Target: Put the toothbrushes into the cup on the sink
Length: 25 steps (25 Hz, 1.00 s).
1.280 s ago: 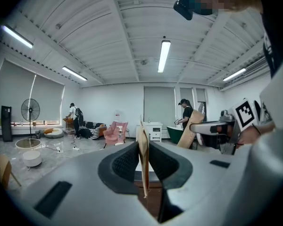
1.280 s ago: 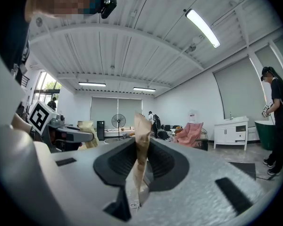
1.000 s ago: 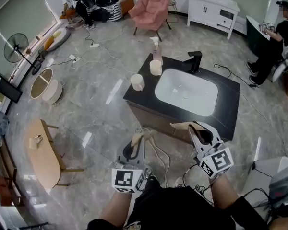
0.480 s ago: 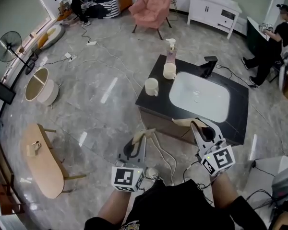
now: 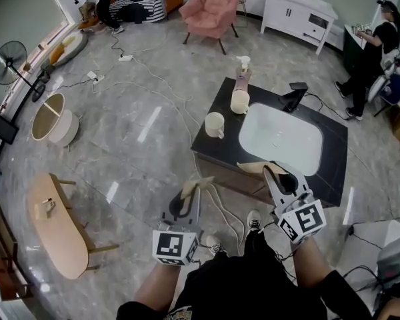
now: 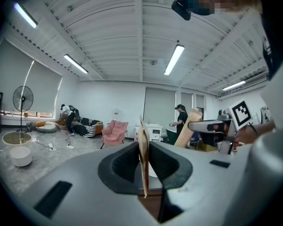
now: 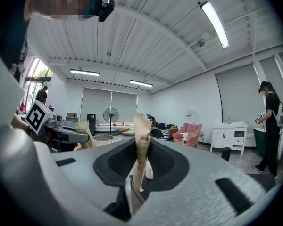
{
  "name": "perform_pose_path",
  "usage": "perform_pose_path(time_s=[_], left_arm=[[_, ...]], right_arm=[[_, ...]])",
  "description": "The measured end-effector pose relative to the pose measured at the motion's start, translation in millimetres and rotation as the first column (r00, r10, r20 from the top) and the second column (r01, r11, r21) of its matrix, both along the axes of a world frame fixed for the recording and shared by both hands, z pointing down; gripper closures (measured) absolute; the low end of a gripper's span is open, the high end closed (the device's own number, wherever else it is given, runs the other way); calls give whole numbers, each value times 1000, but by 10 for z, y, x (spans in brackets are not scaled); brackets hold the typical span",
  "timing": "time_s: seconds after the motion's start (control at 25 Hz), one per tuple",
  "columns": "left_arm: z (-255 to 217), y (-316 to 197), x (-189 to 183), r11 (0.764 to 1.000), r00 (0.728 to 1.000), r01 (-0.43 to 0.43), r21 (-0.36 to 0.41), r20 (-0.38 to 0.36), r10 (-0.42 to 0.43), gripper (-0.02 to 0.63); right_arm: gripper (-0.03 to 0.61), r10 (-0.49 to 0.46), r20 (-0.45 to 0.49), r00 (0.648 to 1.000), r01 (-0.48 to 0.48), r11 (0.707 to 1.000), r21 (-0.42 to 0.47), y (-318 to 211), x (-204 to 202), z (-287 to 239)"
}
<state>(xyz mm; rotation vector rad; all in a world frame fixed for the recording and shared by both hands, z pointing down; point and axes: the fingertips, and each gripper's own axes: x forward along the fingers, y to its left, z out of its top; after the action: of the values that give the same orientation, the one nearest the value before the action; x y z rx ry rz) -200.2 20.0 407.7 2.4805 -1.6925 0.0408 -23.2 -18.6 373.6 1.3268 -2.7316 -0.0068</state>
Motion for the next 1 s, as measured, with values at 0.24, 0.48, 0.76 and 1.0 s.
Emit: perform_pose_path(time_s=[0.24, 0.48, 0.76, 1.0], left_arm=[[5, -264, 158, 999, 999, 39, -9, 22, -39, 555], [-88, -717, 535, 995, 993, 104, -13, 58, -103, 555], [-100, -1149, 995, 986, 982, 166, -16, 96, -164, 555], [-220, -1348, 1225, 970, 962, 244, -17, 127, -240, 555]], right_arm=[[503, -41, 21, 999, 41, 999, -5, -356, 136, 47], [503, -101, 60, 993, 102, 995, -15, -937, 502, 35], [503, -180, 96, 979, 183, 983, -19, -1461, 850, 98], [503, -238, 120, 964, 243, 970, -25, -1681, 1074, 169]])
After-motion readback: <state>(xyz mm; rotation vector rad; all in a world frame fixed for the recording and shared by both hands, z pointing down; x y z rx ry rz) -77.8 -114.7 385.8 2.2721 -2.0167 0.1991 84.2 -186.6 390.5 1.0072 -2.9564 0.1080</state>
